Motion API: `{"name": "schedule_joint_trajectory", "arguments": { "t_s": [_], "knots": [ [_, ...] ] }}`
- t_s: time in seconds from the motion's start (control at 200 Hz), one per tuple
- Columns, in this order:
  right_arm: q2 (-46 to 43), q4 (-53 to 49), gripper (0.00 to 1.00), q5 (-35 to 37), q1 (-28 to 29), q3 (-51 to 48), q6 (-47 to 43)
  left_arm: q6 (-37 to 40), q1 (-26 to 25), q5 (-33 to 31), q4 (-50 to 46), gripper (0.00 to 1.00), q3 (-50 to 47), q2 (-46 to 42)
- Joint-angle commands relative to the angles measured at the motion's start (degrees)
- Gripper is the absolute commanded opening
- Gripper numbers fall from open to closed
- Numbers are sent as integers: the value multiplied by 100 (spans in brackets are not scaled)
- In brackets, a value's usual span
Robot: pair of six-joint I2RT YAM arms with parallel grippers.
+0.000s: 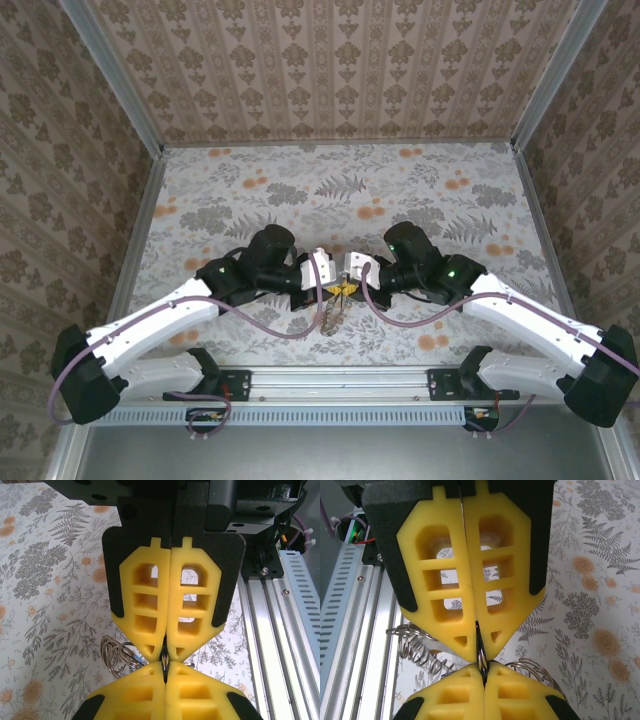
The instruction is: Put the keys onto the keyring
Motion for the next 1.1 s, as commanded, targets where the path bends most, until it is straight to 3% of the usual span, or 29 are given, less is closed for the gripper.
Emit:
{"name": "schedule_joint_trajectory", "arguments": {
  "t_s": [0.0, 0.205, 0.5, 0.735, 0.89, 1.095],
  "knots": [
    [-177, 232, 10, -101, 32, 26, -43, 225, -86, 172, -160, 0, 206, -28],
    [-540, 365, 22, -461, -109, -198, -49, 214, -28, 499, 317, 0, -131, -343],
    [-599, 528, 20, -832, -136, -264, -26, 81, 209, 1207, 774, 0, -429, -637],
    [-361, 474, 20, -1108, -125, -247, 16, -86, 323, 1358, 1239, 0, -685, -828],
    [-230, 474, 12, -1139, -131, -269, 25, -132, 383, 1463, 1352, 0, -731, -849],
    [-180, 565, 17, -1040, -126, -385, 27, -170, 462, 1530, 1486, 0, -818, -937]
  ]
}}
